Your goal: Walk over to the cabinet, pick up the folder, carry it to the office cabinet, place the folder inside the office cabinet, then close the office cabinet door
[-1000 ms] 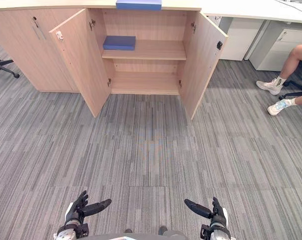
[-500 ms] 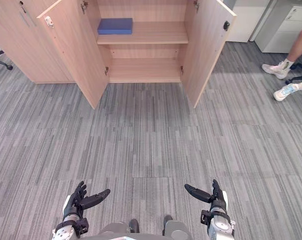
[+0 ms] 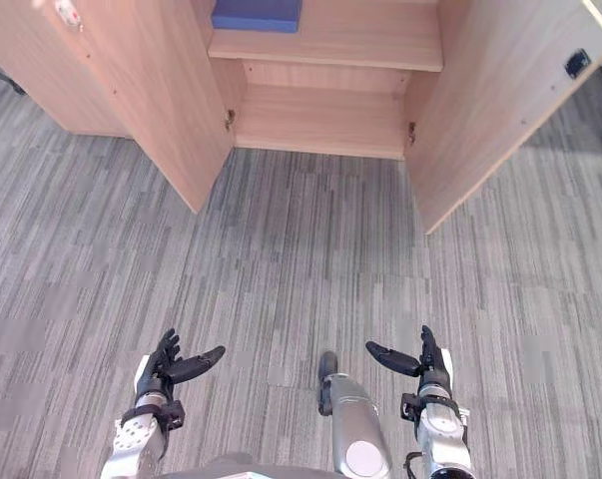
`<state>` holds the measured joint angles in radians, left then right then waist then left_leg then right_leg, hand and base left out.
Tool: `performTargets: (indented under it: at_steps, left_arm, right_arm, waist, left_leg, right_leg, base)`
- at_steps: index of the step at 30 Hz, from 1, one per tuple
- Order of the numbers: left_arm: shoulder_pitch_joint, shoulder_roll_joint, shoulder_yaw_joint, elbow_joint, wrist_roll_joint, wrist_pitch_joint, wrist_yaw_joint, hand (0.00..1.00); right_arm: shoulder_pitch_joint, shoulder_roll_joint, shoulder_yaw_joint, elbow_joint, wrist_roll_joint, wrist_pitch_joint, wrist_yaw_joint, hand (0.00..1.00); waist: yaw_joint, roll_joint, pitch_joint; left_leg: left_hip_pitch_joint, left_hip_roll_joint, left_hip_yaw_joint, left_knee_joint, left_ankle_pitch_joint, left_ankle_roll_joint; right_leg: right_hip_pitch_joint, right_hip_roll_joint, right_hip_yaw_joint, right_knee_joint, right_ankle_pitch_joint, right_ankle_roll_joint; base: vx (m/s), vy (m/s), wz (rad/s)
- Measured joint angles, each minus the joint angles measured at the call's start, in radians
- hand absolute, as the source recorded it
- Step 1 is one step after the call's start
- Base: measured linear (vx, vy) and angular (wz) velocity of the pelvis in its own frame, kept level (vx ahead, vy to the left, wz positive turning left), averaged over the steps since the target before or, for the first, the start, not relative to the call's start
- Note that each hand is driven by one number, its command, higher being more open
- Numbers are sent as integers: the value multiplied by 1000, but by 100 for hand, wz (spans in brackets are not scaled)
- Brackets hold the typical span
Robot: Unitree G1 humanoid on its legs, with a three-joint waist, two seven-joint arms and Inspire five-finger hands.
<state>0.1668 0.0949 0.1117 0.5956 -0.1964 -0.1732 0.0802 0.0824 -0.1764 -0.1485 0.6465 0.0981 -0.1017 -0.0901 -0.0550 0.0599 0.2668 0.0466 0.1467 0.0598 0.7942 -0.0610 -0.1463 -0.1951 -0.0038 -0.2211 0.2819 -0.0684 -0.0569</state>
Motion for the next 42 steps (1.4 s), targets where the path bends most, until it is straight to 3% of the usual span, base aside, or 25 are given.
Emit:
performTargets:
  at_steps: [2, 3, 6, 7, 9, 10, 14, 16, 17, 18, 20, 22, 24, 25, 26, 27, 28, 30, 32, 33, 35, 39, 40, 41, 42]
  left_arm:
    - [4, 2, 1, -4, -1, -13, -5, 100]
    - [2, 1, -3, -6, -1, -14, -5, 100]
    - [4, 0, -4, -9, 0, -8, -18, 100]
    - [5, -1, -4, -7, 0, -5, -19, 100]
    - [9, -5, -4, 1, 0, -3, -21, 100]
    - [10, 3, -1, 8, 0, -2, -18, 100]
    - [-23, 11, 1, 5, 0, -2, -13, 100]
    - [-14, 12, 0, 11, -1, -2, -13, 100]
    - [-11, 14, -1, 37, -1, -1, -13, 100]
    - [-10, 15, -1, 48, 0, 2, -12, 100]
    - [7, 27, -3, 48, -1, 6, 1, 100]
    - [3, 42, -3, 49, -2, 6, 5, 100]
    - [-13, 50, -2, 50, -22, 6, 7, 100]
    - [-13, 52, -3, 50, -22, 6, 7, 100]
    - [-9, 57, -5, 52, -21, 6, 6, 100]
    - [-5, 50, -4, 64, -21, 5, 6, 100]
    - [-19, 25, -3, 93, -22, 10, 9, 100]
    - [-23, 10, -6, 110, -20, 12, 4, 100]
    - [-24, -7, -4, 113, -20, 12, 4, 100]
    - [-8, -21, -5, 106, -21, 10, 3, 100]
    - [-8, -24, -10, 106, -21, 10, 1, 100]
    - [-11, -41, -14, 102, -21, 11, -7, 100]
    - [-11, -41, -14, 101, -21, 12, -8, 100]
    - [-8, -43, -17, 86, -21, 12, -11, 100]
    - [-7, -40, -18, 79, -21, 12, -12, 100]
  right_arm:
    - [2, 28, 8, -16, 23, -8, -1, 100]
    - [-5, 37, 10, -27, 34, -14, -1, 100]
    - [-49, 45, 7, -32, 39, -22, -1, 100]
    - [-56, 46, -1, -26, 39, -22, -1, 100]
    - [-64, 42, -22, -7, 40, -22, -7, 100]
    - [-66, 46, -26, 31, 40, -20, -20, 100]
    - [-58, 50, -22, 56, 39, -11, -20, 100]
    - [-55, 57, -21, 58, 39, -11, -17, 100]
    - [-60, 61, -19, 65, 38, -11, -16, 100]
    - [-62, 61, -14, 75, 38, -11, -16, 100]
    - [-57, 63, 33, 90, 38, -8, -14, 100]
    - [-63, 63, 64, 91, 37, -8, -10, 100]
    - [-75, 63, 80, 92, 36, -8, 0, 100]
    - [-74, 63, 80, 92, 36, -8, 0, 100]
    - [-63, 61, 78, 92, 35, -7, 0, 100]
    - [-41, 51, 76, 94, 34, -8, -1, 100]
    - [-54, 30, 75, 114, 34, -6, -1, 100]
    - [-68, 23, 71, 122, 34, 5, -2, 100]
    - [-54, 28, 71, 121, 35, 6, -1, 100]
    - [-23, 38, 74, 109, 36, 8, -5, 100]
    - [-12, 51, 72, 90, 37, 8, -7, 100]
    - [-32, 59, 31, 84, 39, 2, -5, 100]
    - [-32, 60, 16, 83, 39, 1, -6, 100]
    - [-28, 50, 1, 83, 39, 1, -5, 100]
    - [-26, 48, -6, 90, 38, 1, -6, 100]
  waist:
    - [41, -10, 8]
    - [54, -23, 11]
    - [87, -40, 24]
    - [90, -43, 26]
    - [93, -43, 26]
    - [107, -57, 24]
    - [92, -78, 10]
    - [94, -81, 9]
    - [82, -82, 9]
    - [75, -82, 9]
    - [54, -78, 6]
    - [50, -74, 7]
    - [43, -69, 10]
    - [39, -70, 9]
    - [36, -85, 0]
    - [31, -94, -8]
    - [42, -52, -10]
    - [27, -39, -25]
    - [17, -33, -21]
    - [29, -27, -21]
    - [47, -31, -20]
    - [68, -33, -21]
    - [64, -29, -23]
    - [62, -6, -30]
    - [63, -1, -28]
  left_leg:
    - [-157, 75, 97, 275, -106, 54]
    - [-222, 86, 132, 277, -132, 68]
    - [-388, 49, 173, 9, -181, 111]
    - [-398, 30, 167, -92, -176, 108]
    - [-393, -29, 123, -448, -71, 92]
    - [-357, -58, 120, -522, 109, 137]
    - [-363, -97, 149, -378, -41, 172]
    - [-286, -108, 185, -366, -119, 183]
    - [-193, -133, 199, -394, -163, 197]
    - [-153, -142, 201, -405, -176, 199]
    - [-8, -144, 207, -489, -201, 197]
    - [53, -125, 207, -538, -200, 196]
    - [109, -85, 201, -578, -200, 193]
    - [124, -79, 196, -587, -200, 182]
    - [158, -86, 191, -599, -209, 129]
    - [196, -83, 165, -595, -242, 73]
    - [207, -48, 156, -590, -249, 62]
    - [155, -19, 110, -450, -219, 34]
    - [57, 33, 82, -157, -128, 28]
    - [-25, 101, 93, 76, -90, 30]
    - [-97, 119, 108, 149, -143, 35]
    - [-177, 54, 139, -198, -196, 50]
    - [-168, 21, 125, -377, -151, 46]
    - [-161, 8, 109, -521, 11, 54]
    - [-155, 7, 107, -528, 20, 104]
  right_leg:
    - [171, 30, 23, -125, -6, -9]
    - [216, 29, 33, -165, -6, -9]
    - [312, 11, 93, -236, -32, 15]
    - [326, 1, 103, -237, -44, 23]
    - [372, -21, 128, -236, -94, 54]
    - [408, -41, 168, -236, -129, 74]
    - [378, -111, 229, -83, -147, 102]
    - [303, -132, 264, 183, -159, 166]
    - [189, -165, 269, 494, -102, 286]
    - [151, -175, 264, 596, -113, 271]
    - [20, -189, 174, 723, -182, 164]
    - [-55, -179, 94, 625, -213, 116]
    - [-141, -130, 43, 332, -195, 106]
    - [-148, -114, 45, 233, -155, 106]
    - [-140, -98, 66, 24, -15, 95]
    - [-133, -90, 102, -11, 193, 57]
    - [-143, -62, 86, 45, 170, 50]
    - [-143, -55, 72, 107, 66, 38]
    - [-62, -42, 50, 98, 11, 23]
    - [40, -10, 44, 40, -6, 8]
    - [115, 4, 56, -15, -20, -12]
    - [204, -9, 114, -93, -8, 7]
    - [225, -16, 125, -111, -11, 22]
    - [240, -3, 132, -119, -21, 43]
    - [250, 1, 139, -121, -29, 55]
  base:
    - [638, -141, -22]
    - [532, -96, -32]
    - [481, 17, -50]
    - [571, 148, -50]
    - [450, 172, -45]
    - [423, 190, -37]
    - [605, 285, -15]
    - [455, 199, -44]
    - [351, 117, -28]
    - [446, 106, -16]
    - [552, 56, -5]
    - [420, -22, 0]
    - [500, -129, 17]
    - [572, -193, 36]
    - [506, -177, 45]
    - [479, -179, 24]
    - [563, -218, 11]
    - [558, -246, 7]
    - [438, -237, 20]
    - [418, -195, -7]
    - [388, -131, -27]
    - [338, 2, -46]
    - [290, 104, -34]
    - [339, 160, -27]
    - [209, 135, -6]
